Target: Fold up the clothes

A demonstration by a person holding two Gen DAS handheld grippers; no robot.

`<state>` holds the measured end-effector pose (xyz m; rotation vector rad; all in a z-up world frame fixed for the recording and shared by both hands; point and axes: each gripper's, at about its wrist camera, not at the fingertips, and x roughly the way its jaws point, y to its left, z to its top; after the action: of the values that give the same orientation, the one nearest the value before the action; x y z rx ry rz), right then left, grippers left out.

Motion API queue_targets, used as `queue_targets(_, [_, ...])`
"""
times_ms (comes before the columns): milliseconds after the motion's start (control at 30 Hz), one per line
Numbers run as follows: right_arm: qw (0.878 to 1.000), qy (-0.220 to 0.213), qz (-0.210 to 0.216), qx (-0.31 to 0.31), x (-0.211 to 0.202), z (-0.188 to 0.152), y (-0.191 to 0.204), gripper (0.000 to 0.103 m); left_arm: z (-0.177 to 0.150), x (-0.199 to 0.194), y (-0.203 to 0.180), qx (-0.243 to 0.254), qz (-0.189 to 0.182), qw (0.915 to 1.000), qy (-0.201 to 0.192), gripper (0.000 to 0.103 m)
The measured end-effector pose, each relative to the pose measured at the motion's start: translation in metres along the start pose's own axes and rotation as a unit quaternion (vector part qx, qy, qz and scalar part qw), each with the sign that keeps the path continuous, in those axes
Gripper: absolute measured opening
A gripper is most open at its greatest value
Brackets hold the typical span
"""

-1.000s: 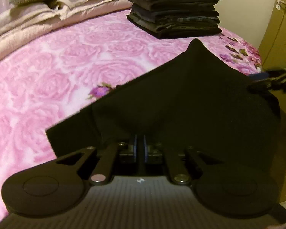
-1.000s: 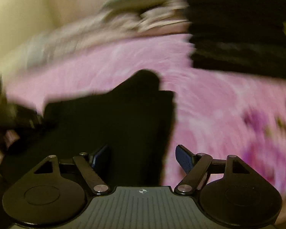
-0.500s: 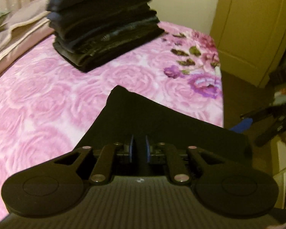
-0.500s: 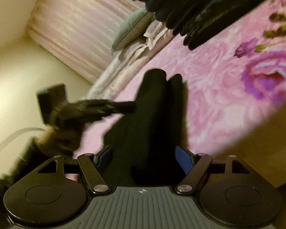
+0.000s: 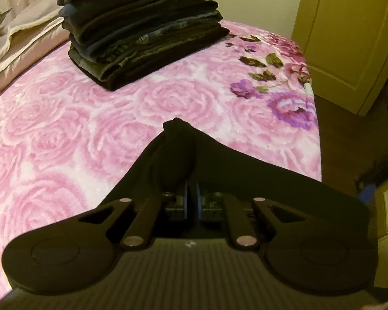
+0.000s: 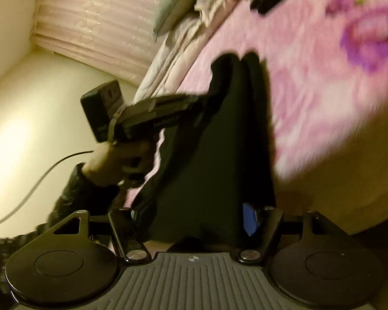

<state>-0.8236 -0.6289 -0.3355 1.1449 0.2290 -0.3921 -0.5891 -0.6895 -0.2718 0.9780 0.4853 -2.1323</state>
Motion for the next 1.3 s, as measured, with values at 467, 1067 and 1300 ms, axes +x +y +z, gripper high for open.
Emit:
queue_targets(467, [0.979, -0.011, -0.112, -0.17, 0.096, 0.107, 0.037, 0.07, -0.066, -0.065, 0.067, -0.104, 0.038, 0.9935, -0.028, 0.017])
queue_targets(1067, [0.981, -0.003, -0.117, -0.154, 0.115, 0.127, 0.012, 0.052, -0.124, -0.094, 0.1, -0.154, 0.058, 0.9847, -0.058, 0.017])
queue_targets(1300, [0.982, -0.033, -0.121, -0.145, 0.105, 0.126, 0.019, 0.009, -0.132, -0.097, 0.099, -0.161, 0.072, 0.9822, -0.063, 0.017])
